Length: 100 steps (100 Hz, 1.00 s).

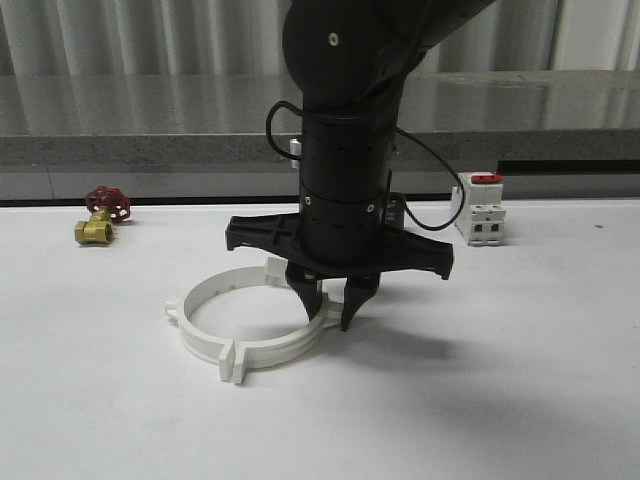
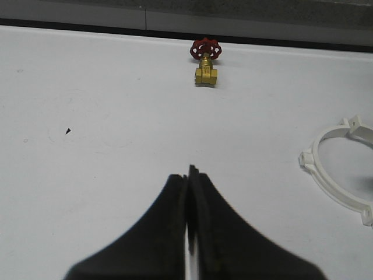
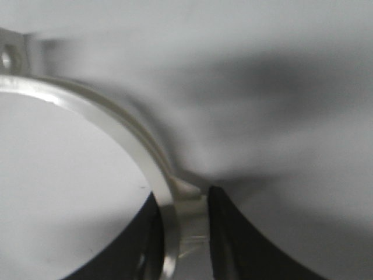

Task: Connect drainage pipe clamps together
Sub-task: 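Press the held half against the placed half to close the ring, then open the right gripper and lift it away from the ring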

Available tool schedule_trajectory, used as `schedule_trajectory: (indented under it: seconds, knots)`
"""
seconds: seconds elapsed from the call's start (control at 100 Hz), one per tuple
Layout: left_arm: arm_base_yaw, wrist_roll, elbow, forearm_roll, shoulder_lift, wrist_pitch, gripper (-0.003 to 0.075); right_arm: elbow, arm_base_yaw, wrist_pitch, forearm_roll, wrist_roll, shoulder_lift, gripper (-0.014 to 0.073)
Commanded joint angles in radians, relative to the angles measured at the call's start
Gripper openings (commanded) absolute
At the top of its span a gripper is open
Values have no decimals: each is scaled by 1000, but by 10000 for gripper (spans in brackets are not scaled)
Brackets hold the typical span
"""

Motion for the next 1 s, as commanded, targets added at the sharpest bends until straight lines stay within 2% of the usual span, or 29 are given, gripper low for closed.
schedule_trajectory:
  seconds: [0.0,0.51,0.63,0.75,0.82,0.89,0.99]
  knots:
    - [1,1,-28,-2,5,-68,-21,-28,0,-33,-2,-2,-50,8]
    - [1,1,-28,-2,5,-68,-21,-28,0,-37,-4,-2,-50,14]
    - [1,1,-28,-2,5,-68,-21,-28,0,-41,-18,-2,-50,127]
    - [1,1,-28,-2,5,-68,-21,-28,0,-67,-18,-2,-50,321]
    - [1,1,-28,-2,5,-68,-21,-28,0,-77,-18,-2,-50,405]
    - [1,1,-28,-2,5,-68,-21,-28,0,-77,-18,-2,-50,445]
    - [1,1,-28,-2,5,-68,-21,-28,0,-67,-18,-2,-50,447]
